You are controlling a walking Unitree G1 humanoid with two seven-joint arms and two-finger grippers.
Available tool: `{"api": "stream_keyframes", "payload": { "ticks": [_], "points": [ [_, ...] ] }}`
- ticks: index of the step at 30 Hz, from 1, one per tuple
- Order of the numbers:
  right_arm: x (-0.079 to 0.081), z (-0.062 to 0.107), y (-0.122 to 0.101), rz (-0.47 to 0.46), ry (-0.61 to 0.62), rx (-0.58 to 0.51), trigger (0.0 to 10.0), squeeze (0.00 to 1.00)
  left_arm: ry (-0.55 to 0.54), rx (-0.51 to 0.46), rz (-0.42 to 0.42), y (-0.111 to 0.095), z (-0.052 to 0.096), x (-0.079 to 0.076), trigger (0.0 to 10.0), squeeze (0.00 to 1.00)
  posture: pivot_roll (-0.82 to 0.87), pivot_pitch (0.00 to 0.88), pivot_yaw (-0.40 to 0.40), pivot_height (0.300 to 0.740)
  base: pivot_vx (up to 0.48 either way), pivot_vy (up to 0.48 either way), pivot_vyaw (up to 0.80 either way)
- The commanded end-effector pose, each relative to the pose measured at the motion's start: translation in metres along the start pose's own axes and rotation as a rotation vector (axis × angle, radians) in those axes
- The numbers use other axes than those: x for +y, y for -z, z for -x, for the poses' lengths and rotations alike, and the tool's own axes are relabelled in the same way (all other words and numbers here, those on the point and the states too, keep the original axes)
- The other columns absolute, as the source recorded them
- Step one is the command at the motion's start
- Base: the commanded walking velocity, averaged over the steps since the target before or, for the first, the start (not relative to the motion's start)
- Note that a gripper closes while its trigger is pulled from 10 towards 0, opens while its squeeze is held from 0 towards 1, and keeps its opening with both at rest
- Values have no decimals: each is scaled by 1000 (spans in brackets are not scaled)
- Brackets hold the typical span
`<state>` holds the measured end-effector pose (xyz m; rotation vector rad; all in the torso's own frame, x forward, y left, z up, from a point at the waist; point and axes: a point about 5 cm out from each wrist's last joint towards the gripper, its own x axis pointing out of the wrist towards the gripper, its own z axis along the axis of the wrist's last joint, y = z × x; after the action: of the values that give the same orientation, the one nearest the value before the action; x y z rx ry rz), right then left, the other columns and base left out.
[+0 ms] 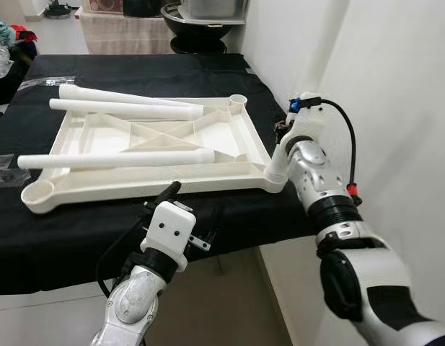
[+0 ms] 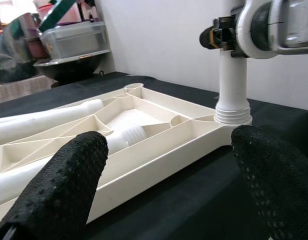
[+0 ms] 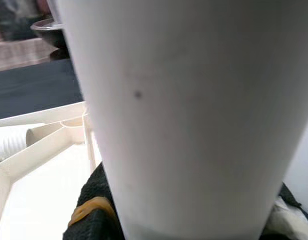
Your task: Building children table
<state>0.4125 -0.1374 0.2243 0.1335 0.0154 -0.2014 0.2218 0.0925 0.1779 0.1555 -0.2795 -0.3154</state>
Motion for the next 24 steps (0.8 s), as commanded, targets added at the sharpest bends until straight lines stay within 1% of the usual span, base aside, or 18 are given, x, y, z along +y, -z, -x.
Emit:
{"api": "stream_keyframes", "payload": {
  "ticks": [1, 2, 4, 6, 7, 10, 11, 12, 13, 14, 16, 18, 19, 20, 21, 22, 23, 24],
  "points": [
    [6, 3, 18, -35, -22, 93, 10000, 0, 6, 12, -11, 1, 1, -1, 10000, 0, 86, 83, -109, 740, 0, 0, 0],
    [16, 4, 15, -37, -69, 75, 10000, 0, 6, 13, -11, 1, 1, -1, 10000, 0, 86, 83, -109, 740, 0, 0, 0],
    [42, 10, 8, -47, -242, 23, 10000, 0, 6, 14, -13, 1, 1, -1, 10000, 0, 86, 83, -109, 740, 0, 0, 0],
    [55, 15, 4, -81, -336, -11, 10000, 0, 7, 13, -13, 0, 0, -1, 10000, 0, 82, 83, -111, 740, 0, 0, 0],
    [56, 17, 5, -64, -353, -16, 10000, 1000, 7, 12, -12, 0, 0, -1, 10000, 0, 83, 83, -111, 740, 0, 0, 0],
    [59, 18, 7, -71, -393, 0, 10000, 1000, 7, 12, -12, 0, 0, -1, 10000, 0, 83, 83, -111, 740, 0, 0, 0],
    [61, 19, 9, -49, -440, 17, 10000, 1000, 7, 11, -12, 0, 0, -1, 10000, 0, 84, 82, -108, 740, 0, 0, 0],
    [66, 22, 11, -50, -532, 42, 10000, 0, 5, 12, -12, 0, 0, -1, 10000, 0, 83, 81, -112, 740, 0, 0, 0],
    [70, 24, 12, -57, -589, 57, 10000, 0, 5, 12, -12, 0, 0, -1, 10000, 0, 83, 81, -112, 740, 0, 0, 0],
    [70, 24, 12, -57, -589, 57, 10000, 0, 5, 12, -12, 0, 0, -1, 10000, 0, 83, 81, -112, 740, 0, 0, 0],
    [74, 28, 12, -50, -774, 77, 10000, 0, 4, 12, -14, 1, 0, 0, 10000, 0, 81, 79, -111, 740, 0, 0, 0],
    [74, 28, 12, -50, -774, 77, 10000, 0, 4, 12, -14, 1, 0, 0, 10000, 0, 81, 79, -111, 740, 0, 0, 0],
    [74, 32, 10, -45, -901, 80, 10000, 0, 4, 12, -16, 1, 0, 0, 10000, 0, 84, 74, -115, 740, 0, 0, 0],
    [74, 32, 10, -45, -901, 80, 10000, 0, 4, 12, -16, 1, 0, 0, 10000, 0, 84, 74, -115, 740, 0, 0, 0],
    [73, 38, 6, -56, -1061, 77, 10000, 0, 3, 11, -16, 0, 0, 0, 10000, 0, 86, 74, -114, 740, 0, 0, 0],
    [73, 38, 6, -56, -1061, 77, 10000, 0, 3, 11, -16, 0, 0, 0, 10000, 0, 86, 74, -114, 740, 0, 0, 0],
    [69, 48, 1, -35, -1241, 39, 10000, 0, 2, 9, -17, 0, 0, 0, 10000, 0, 88, 76, -115, 740, 0, 0, 0],
    [69, 48, 1, -35, -1241, 39, 10000, 0, 2, 9, -17, 0, 0, 0, 10000, 0, 88, 76, -115, 740, 0, 0, 0]
  ]
}}
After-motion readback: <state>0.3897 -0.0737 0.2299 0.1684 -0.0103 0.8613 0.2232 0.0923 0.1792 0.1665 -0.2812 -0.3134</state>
